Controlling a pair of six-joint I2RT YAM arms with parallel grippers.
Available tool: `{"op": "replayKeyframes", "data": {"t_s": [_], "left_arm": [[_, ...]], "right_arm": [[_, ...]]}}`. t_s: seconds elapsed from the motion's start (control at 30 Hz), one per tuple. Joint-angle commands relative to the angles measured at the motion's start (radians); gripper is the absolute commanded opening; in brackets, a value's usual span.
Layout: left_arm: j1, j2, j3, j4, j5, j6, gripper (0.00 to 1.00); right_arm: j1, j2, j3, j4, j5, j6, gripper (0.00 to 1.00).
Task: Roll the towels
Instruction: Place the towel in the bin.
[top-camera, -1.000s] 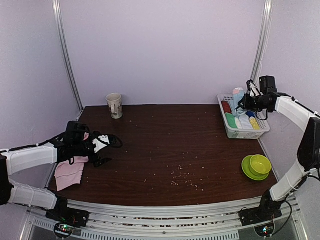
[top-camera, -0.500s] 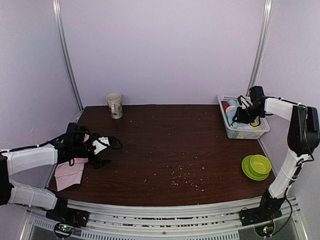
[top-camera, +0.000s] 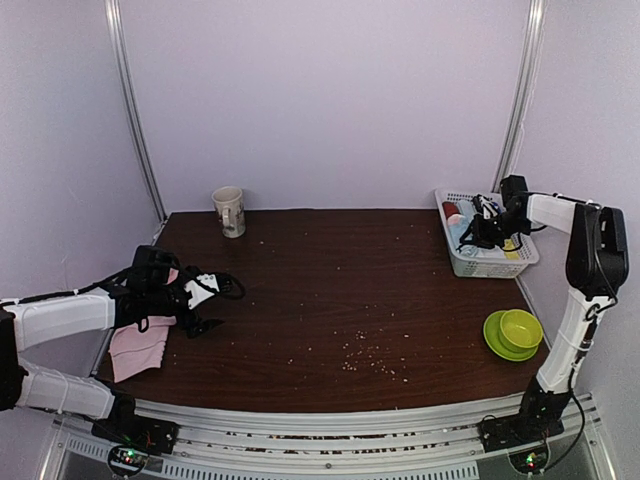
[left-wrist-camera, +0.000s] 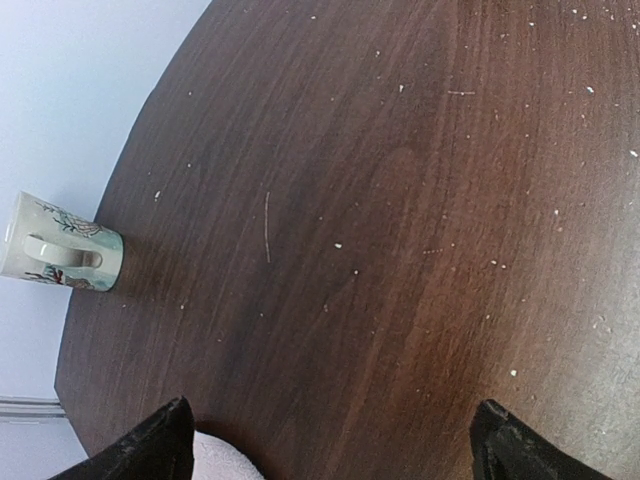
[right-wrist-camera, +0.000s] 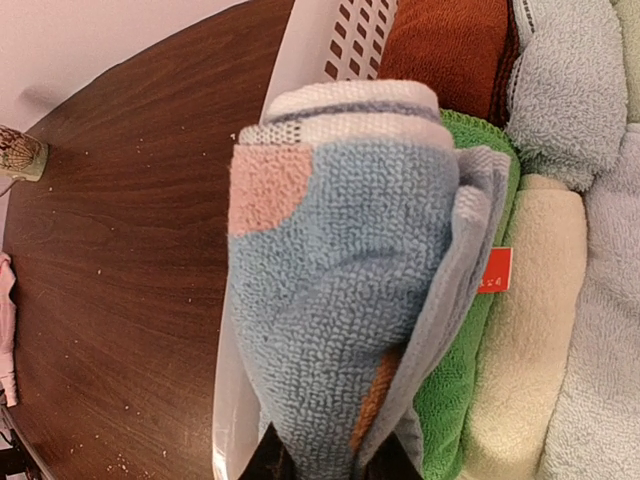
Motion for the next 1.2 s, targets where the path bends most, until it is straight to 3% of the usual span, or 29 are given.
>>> {"op": "replayKeyframes", "data": {"t_s": [0.0,0.3,0.47,0.9,1.17], "left_arm": [[0.008,-0.005,-0.007,0.038,-0.001,-0.008,0.98],[0.009,-0.003,-0.009,0.039,0.003,-0.007,0.98],[0.007,0.001,-0.007,0.038,0.005,-0.008,0.98],[0.008,0.003,-0.003,0.038,0.008,-0.01,0.98],[0.008,0.005,-0.004,0.038,0.01,-0.01,0.98]], "right_arm": [[-0.002,0.065,0.017,-0.073,-0.078,-0.036,0.07],[-0.024,0.068,0.031,-0.114,-0.033,-0.053,0.37],[-0.024,0.037,0.045,-0.127,-0.009,-0.054,0.48],[-0.024,-0.011,0.093,-0.171,0.065,-0.058,0.54],[-0.024,-0.01,0.117,-0.184,0.075,-0.057,0.53]]}}
